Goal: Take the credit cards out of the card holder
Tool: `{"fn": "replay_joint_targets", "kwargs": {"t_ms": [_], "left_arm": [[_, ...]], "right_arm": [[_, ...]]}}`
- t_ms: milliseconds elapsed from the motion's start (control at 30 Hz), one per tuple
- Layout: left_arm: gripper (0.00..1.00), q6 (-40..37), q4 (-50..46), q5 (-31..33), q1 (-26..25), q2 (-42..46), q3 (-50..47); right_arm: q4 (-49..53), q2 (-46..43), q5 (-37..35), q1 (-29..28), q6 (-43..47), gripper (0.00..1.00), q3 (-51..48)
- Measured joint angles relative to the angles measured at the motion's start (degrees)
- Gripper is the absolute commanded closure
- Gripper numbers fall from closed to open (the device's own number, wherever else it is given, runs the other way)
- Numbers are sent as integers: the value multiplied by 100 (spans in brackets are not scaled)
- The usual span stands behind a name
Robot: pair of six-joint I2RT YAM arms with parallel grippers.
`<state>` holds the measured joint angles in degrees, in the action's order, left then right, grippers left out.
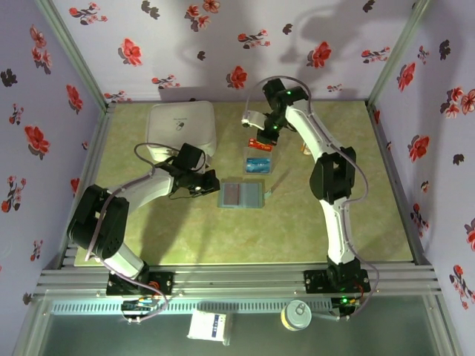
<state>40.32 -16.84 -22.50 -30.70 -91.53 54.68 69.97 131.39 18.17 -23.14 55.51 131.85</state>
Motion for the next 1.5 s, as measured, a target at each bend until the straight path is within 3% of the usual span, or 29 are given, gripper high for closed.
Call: {"fn": "replay_joint_targets", "kwargs": {"t_ms": [567, 1500], "left_arm": [[100, 0, -87, 4, 92, -131, 0], [100, -2, -175, 2, 98, -317, 4]], "right_arm": [[341, 472, 435, 44, 199, 100, 168], [468, 457, 111, 52, 498, 100, 483]]}}
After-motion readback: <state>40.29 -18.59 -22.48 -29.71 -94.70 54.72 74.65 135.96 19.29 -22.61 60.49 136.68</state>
